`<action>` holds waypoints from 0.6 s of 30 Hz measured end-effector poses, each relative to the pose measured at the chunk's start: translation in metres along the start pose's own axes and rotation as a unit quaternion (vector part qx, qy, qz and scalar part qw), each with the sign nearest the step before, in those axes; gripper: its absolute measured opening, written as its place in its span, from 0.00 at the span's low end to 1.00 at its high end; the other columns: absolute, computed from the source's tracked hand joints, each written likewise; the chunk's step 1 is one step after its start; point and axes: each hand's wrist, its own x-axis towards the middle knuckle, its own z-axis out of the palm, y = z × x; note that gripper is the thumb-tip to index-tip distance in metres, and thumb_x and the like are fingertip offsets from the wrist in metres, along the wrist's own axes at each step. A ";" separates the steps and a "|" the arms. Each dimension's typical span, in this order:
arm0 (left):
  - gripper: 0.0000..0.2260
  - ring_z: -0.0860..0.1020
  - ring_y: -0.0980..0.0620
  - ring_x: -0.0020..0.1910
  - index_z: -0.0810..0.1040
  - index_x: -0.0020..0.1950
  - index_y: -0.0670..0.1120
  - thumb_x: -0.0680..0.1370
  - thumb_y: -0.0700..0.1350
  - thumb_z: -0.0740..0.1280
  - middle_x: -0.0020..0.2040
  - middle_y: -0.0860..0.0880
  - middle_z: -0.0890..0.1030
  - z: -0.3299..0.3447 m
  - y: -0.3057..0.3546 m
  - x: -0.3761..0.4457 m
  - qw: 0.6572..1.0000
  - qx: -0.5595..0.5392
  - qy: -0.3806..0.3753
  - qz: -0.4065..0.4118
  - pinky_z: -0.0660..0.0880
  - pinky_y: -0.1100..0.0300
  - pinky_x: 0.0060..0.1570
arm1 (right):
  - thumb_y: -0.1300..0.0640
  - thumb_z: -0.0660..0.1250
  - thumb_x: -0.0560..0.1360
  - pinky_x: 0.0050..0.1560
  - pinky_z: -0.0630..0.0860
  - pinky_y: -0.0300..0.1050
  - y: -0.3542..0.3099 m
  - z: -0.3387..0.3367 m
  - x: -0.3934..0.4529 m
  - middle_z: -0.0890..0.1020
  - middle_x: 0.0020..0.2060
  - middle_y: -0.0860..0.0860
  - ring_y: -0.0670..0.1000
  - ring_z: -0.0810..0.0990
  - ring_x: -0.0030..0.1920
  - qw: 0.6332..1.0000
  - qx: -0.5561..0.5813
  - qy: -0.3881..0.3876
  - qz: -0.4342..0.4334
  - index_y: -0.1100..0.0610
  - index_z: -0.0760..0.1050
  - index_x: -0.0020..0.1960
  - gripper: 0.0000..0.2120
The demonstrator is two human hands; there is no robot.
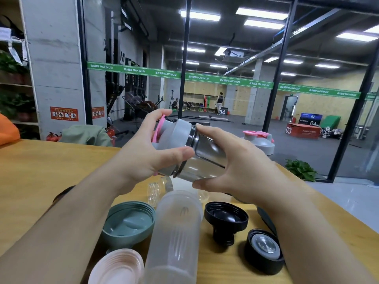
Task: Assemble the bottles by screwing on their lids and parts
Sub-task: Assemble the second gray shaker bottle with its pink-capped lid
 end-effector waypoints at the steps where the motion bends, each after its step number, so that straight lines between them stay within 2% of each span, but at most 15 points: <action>1: 0.40 0.77 0.62 0.26 0.62 0.69 0.63 0.60 0.50 0.74 0.54 0.53 0.73 0.001 0.000 0.000 1.000 -0.003 0.003 -0.003 0.68 0.69 0.21 | 0.44 0.77 0.61 0.52 0.65 0.34 0.000 0.001 0.000 0.66 0.54 0.28 0.32 0.65 0.55 1.000 -0.004 0.003 -0.003 0.34 0.57 0.71 0.45; 3: 0.40 0.76 0.62 0.26 0.61 0.69 0.62 0.60 0.50 0.75 0.52 0.52 0.73 0.002 -0.001 -0.001 1.000 -0.006 0.000 0.000 0.67 0.69 0.21 | 0.43 0.77 0.61 0.52 0.65 0.34 0.002 0.003 0.000 0.66 0.54 0.28 0.32 0.65 0.55 1.000 -0.008 0.007 -0.005 0.34 0.57 0.71 0.45; 5: 0.43 0.77 0.63 0.26 0.61 0.70 0.61 0.61 0.46 0.80 0.52 0.52 0.72 0.003 0.000 -0.003 1.000 -0.011 -0.006 0.007 0.68 0.70 0.21 | 0.43 0.77 0.61 0.53 0.65 0.33 0.003 0.004 -0.001 0.67 0.55 0.28 0.31 0.65 0.55 1.000 0.002 0.003 0.000 0.34 0.57 0.71 0.45; 9: 0.41 0.77 0.67 0.29 0.60 0.70 0.60 0.60 0.46 0.73 0.55 0.57 0.70 0.007 0.004 -0.007 0.999 -0.013 -0.021 0.026 0.69 0.72 0.23 | 0.43 0.77 0.60 0.58 0.70 0.37 0.007 0.004 -0.001 0.72 0.59 0.30 0.33 0.70 0.58 0.999 0.042 -0.004 0.010 0.35 0.59 0.71 0.44; 12: 0.45 0.78 0.67 0.36 0.60 0.70 0.62 0.60 0.48 0.81 0.57 0.65 0.68 0.003 -0.002 -0.006 0.998 0.008 -0.035 0.043 0.71 0.72 0.26 | 0.43 0.77 0.59 0.59 0.72 0.41 0.009 0.002 -0.002 0.73 0.59 0.31 0.35 0.72 0.59 0.998 0.061 -0.015 0.017 0.35 0.60 0.70 0.43; 14: 0.47 0.77 0.64 0.51 0.60 0.68 0.68 0.55 0.55 0.81 0.60 0.70 0.65 -0.001 -0.006 -0.006 0.997 0.039 -0.046 0.046 0.77 0.68 0.37 | 0.42 0.76 0.59 0.61 0.72 0.42 0.011 0.000 -0.003 0.72 0.61 0.31 0.35 0.71 0.61 0.997 0.073 -0.022 0.019 0.35 0.60 0.70 0.43; 16: 0.48 0.70 0.59 0.66 0.59 0.66 0.73 0.51 0.59 0.78 0.63 0.71 0.62 -0.005 -0.009 -0.006 0.995 0.071 -0.055 0.044 0.76 0.55 0.57 | 0.42 0.76 0.60 0.62 0.72 0.43 0.012 0.000 -0.003 0.72 0.63 0.32 0.35 0.71 0.62 0.996 0.087 -0.029 0.019 0.36 0.61 0.70 0.43; 17: 0.48 0.67 0.57 0.70 0.59 0.66 0.74 0.51 0.60 0.78 0.65 0.70 0.62 -0.006 -0.010 -0.006 0.995 0.075 -0.058 0.040 0.72 0.51 0.63 | 0.42 0.76 0.60 0.62 0.72 0.43 0.013 0.001 -0.002 0.72 0.63 0.33 0.36 0.71 0.62 0.995 0.095 -0.033 0.018 0.37 0.61 0.71 0.42; 18: 0.48 0.66 0.57 0.71 0.59 0.66 0.75 0.51 0.59 0.79 0.67 0.68 0.61 -0.006 -0.011 -0.005 0.995 0.068 -0.059 0.035 0.72 0.50 0.64 | 0.42 0.76 0.61 0.62 0.72 0.44 0.013 0.003 -0.002 0.73 0.62 0.33 0.36 0.72 0.62 0.994 0.102 -0.035 0.019 0.38 0.61 0.71 0.42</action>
